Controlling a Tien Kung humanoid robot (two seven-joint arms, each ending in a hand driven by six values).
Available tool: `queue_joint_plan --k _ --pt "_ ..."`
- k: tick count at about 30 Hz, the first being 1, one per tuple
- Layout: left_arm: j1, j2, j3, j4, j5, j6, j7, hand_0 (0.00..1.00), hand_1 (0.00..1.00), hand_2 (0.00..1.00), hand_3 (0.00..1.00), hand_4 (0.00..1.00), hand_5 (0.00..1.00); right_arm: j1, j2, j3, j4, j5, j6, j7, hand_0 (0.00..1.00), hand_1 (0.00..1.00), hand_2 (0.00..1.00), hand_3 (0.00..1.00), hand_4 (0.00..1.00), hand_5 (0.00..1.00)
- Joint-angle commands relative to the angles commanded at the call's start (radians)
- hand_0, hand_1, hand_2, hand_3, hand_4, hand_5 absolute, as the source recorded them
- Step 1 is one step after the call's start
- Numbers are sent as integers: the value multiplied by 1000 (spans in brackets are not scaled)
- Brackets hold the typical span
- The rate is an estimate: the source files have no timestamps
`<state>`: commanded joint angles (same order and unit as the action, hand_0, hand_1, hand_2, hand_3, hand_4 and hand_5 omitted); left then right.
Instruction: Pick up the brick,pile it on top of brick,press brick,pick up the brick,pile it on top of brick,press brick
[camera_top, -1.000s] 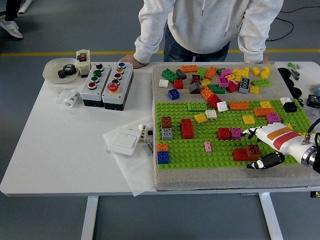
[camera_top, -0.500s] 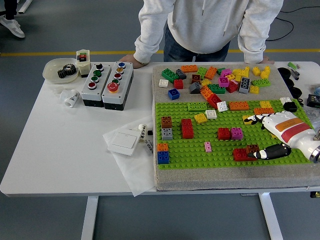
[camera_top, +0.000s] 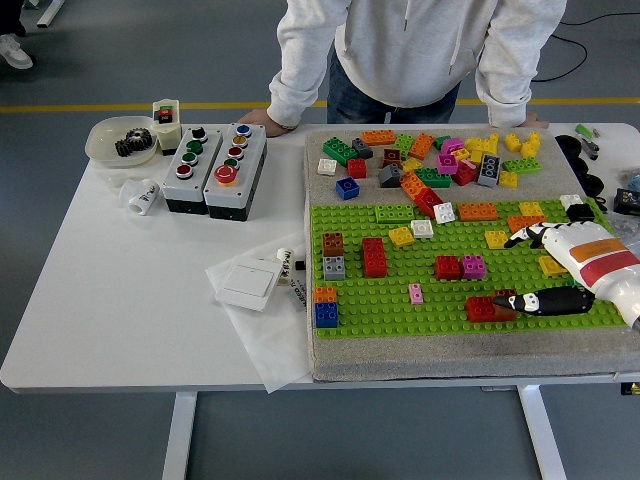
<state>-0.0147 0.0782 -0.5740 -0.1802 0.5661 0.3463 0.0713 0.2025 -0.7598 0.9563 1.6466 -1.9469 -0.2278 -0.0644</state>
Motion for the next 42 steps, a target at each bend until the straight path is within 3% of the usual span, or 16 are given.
queue_joint_plan --k 7,19,30,42 --pt "5 1 -9 0 10 0 0 734 747 793 638 700 617 -58 16 62 21 12 -25 -4 648 648 701 587 936 650" --pt "-2 1 -11 0 7 0 -4 733 746 793 637 700 616 -99 29 85 29 15 -40 5 652 643 697 559 905 640" --pt "0 0 10 0 -14 -1 -4 733 746 794 636 699 615 -170 38 43 65 30 -24 16 664 659 714 573 888 627" --pt "6 0 -1 -2 7 -2 3 732 746 793 637 700 615 -155 43 -18 50 33 -15 24 678 662 717 566 885 620"
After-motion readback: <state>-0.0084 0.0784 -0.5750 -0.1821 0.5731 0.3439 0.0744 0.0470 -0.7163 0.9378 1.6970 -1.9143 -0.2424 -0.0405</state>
